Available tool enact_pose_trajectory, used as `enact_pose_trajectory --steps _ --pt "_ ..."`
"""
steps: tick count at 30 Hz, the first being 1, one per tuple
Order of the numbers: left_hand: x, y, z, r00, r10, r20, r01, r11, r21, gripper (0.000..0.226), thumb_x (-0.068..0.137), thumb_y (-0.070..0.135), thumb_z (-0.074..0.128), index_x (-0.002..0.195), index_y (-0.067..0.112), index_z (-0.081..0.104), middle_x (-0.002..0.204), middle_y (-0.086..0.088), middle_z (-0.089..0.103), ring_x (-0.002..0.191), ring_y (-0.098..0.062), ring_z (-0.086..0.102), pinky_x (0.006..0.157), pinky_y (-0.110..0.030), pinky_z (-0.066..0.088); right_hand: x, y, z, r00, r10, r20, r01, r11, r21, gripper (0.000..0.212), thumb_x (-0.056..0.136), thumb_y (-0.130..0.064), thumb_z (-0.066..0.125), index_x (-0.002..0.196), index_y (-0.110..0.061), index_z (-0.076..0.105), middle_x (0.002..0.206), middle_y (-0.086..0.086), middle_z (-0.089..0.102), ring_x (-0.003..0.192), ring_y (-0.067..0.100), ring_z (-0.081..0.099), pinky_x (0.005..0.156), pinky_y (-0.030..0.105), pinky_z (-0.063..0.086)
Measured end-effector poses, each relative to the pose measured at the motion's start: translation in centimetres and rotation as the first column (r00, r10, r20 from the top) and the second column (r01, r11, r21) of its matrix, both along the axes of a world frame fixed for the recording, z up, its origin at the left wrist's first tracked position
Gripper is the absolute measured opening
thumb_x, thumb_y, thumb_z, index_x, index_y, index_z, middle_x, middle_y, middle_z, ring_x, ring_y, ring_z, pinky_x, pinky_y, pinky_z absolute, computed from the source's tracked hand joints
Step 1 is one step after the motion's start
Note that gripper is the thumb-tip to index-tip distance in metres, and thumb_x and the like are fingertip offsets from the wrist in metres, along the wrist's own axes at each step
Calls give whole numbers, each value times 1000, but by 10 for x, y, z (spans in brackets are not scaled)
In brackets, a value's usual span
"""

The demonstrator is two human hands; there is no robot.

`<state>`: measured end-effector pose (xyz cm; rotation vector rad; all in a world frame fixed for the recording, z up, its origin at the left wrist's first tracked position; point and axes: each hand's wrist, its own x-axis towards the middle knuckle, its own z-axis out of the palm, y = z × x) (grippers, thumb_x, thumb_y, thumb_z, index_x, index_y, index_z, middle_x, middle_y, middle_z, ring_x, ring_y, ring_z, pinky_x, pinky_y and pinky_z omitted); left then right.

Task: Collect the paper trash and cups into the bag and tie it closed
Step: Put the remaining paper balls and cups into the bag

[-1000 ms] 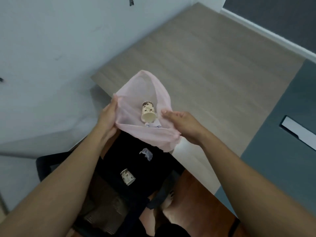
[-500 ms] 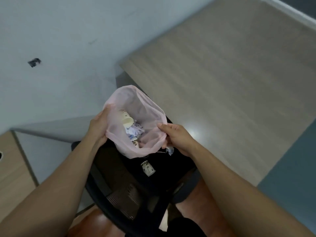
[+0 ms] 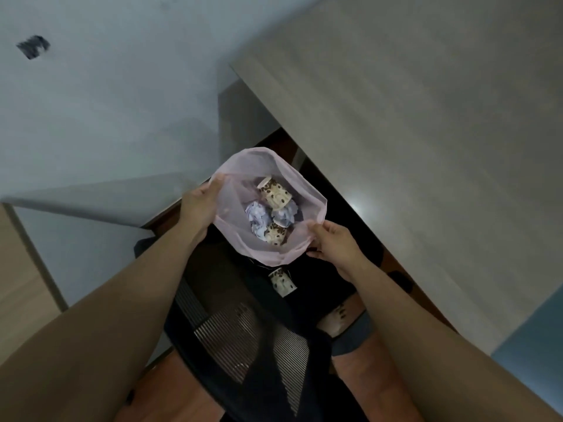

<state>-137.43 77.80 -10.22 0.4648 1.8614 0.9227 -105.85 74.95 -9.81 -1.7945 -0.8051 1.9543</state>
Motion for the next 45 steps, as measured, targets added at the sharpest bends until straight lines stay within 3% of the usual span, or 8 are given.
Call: enact_pose_trajectory --steps 5,11,17,22,27,31,38,45 --pt "-13 -1 -27 997 -48 -67 48 999 -3 60 80 74 80 82 14 82 80 -2 71 75 -15 66 59 -24 60 4 7 -28 992 -112 -67 112 994 -3 22 113 -28 60 116 -18 78 79 -11 77 81 7 75 80 31 63" --pt "-27 10 -55 997 52 -58 -55 997 -46 71 75 77 81 87 7 80 81 -4 69 77 -20 69 70 -40 65 11 23 -62 997 -61 -56 63 997 38 32 113 -23 53 130 -33 79 122 1 84 111 16 79 99 41 61" --pt "-13 22 -63 996 91 -7 -91 996 -13 43 80 71 82 86 30 88 88 1 85 83 -18 81 73 -38 69 16 27 -113 984 94 153 -111 988 108 30 110 -26 63 135 -37 76 119 -18 82 110 5 77 84 14 59" --pt "1 24 -73 994 107 35 -109 993 43 32 92 60 79 80 32 89 88 3 85 78 -13 80 67 -29 66 16 18 -189 787 373 492 -422 907 -12 31 109 -13 65 132 7 68 135 29 68 130 44 65 111 56 54" --pt "8 25 -83 995 84 59 -89 992 90 29 95 57 79 82 34 89 91 2 86 78 -12 81 67 -28 65 16 2 -233 604 549 578 -509 824 -249 83 108 -44 64 175 -22 20 178 17 22 163 44 25 130 59 31" --pt "8 27 -84 996 70 46 -76 989 124 29 95 57 78 84 32 90 94 -1 86 84 -16 83 70 -29 65 24 -24 -258 451 678 580 -645 697 -313 65 108 -23 62 169 -29 38 171 20 25 156 46 33 126 54 38" --pt "14 21 -79 1000 17 3 -17 994 111 36 91 64 78 86 30 89 88 1 85 79 -15 79 77 -37 67 40 -60 -239 748 298 593 -373 928 4 34 102 4 58 133 -3 67 133 27 67 117 45 67 104 42 55" --pt "32 -4 -69 999 -41 -18 43 993 110 44 99 59 72 103 18 87 105 -14 84 92 -23 80 93 -47 66 44 -68 -150 851 -179 494 -45 912 407 14 103 -17 62 109 -30 59 110 5 71 92 29 71 82 47 61"
